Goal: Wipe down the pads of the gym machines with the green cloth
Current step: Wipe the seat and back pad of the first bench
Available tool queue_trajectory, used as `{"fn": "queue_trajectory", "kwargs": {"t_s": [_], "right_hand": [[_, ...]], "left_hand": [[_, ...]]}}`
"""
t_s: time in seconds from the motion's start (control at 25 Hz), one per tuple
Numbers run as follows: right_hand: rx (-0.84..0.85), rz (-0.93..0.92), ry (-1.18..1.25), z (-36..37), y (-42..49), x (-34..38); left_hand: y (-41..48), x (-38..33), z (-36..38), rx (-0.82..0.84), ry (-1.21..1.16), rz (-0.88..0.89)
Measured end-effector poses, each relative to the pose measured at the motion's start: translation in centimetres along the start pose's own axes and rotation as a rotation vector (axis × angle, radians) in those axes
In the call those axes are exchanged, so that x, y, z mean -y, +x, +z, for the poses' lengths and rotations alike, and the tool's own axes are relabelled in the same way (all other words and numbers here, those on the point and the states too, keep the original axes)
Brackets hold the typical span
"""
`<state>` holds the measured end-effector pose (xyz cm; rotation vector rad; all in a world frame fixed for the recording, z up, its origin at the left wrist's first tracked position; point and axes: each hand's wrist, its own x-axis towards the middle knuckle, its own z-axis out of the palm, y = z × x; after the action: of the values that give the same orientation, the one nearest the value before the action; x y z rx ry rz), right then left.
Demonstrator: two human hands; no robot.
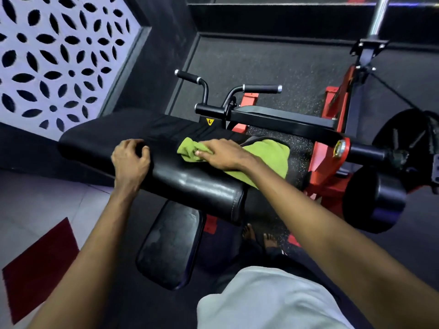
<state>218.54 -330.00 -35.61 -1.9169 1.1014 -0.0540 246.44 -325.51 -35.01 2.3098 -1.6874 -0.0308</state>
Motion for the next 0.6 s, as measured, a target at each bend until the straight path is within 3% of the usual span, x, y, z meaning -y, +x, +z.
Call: {"fn": "queue_trajectory", "kwargs": {"t_s": [0.2, 0.36, 0.6], "right_hand": [[0.045, 0.174, -0.104, 0.1, 4.0, -2.0], [0.145, 0.348, -0.193, -1.2, 2.0, -3.9], [-0.032, 0.231, -0.225, 1.1, 2.7, -0.7]], "left_hand": [[-0.5, 0.1, 0.8, -0.075, -0.035, -0.001], [-0.7, 0.4, 1.3, -0.086, -0.075, -0.035], [-0.4, 0.1, 1.5, -0.111, -0.113, -0.040]]}}
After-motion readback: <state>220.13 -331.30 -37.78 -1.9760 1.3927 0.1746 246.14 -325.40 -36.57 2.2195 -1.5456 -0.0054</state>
